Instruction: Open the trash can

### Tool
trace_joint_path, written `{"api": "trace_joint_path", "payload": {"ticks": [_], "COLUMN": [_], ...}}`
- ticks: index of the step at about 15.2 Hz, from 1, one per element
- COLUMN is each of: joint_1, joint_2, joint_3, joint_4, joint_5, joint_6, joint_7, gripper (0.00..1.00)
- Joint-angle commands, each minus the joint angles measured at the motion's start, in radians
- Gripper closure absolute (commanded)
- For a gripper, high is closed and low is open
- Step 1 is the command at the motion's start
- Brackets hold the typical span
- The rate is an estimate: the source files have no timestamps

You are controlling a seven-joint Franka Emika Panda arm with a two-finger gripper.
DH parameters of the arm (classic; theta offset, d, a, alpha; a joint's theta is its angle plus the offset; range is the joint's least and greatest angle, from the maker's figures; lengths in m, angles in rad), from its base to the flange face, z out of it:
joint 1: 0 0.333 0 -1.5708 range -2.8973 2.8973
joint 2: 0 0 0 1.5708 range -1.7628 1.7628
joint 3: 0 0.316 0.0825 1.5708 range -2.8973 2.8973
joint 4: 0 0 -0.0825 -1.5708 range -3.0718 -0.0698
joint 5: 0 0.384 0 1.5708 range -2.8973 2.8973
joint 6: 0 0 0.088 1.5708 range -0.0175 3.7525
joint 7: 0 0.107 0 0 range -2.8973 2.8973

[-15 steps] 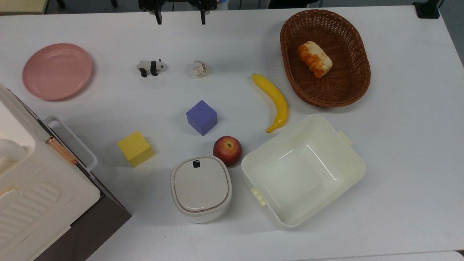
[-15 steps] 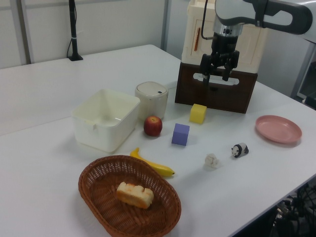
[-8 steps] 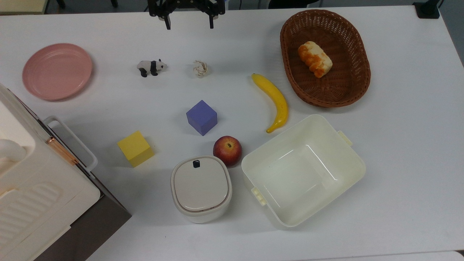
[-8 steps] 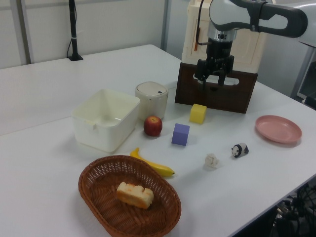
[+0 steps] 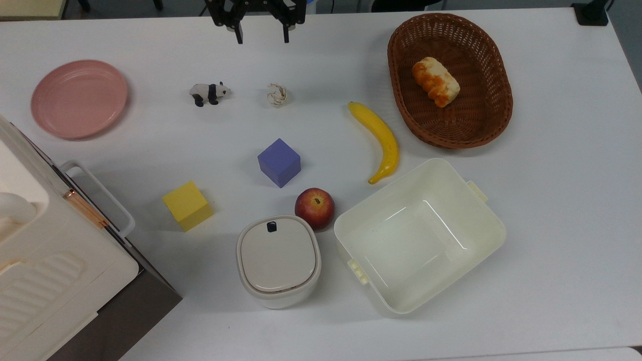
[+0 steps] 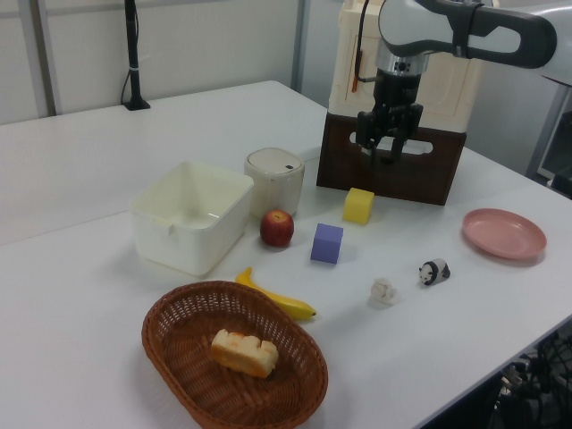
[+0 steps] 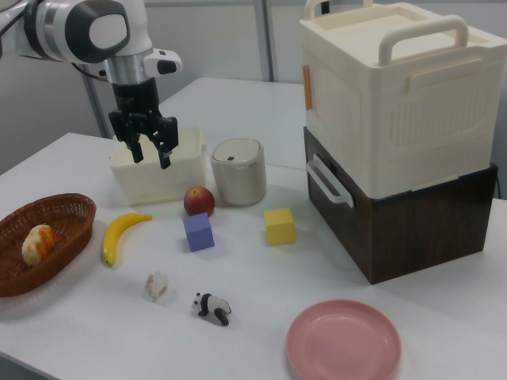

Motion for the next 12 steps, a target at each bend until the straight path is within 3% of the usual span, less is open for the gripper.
{"api": "trace_joint_path", "payload": {"ticks": [1,5,8,12], "joint_1": [0.006,0.005,0.003,0.003], "joint_2": [-0.016,-0.013,0.012,0.081], "joint_3": [-0.004,-0.006,-0.004,-0.004], "joint_4": [-0.026,-0.024,-0.026,-0.014], "joint_5": [0.002,0.002,0.014,0.012], "joint_6": [0.029,0.044,0.180,0.381], "joint_7": [-0.007,-0.007,0.003,0.117], "gripper": [1.00,1.00,1.00,1.00]}}
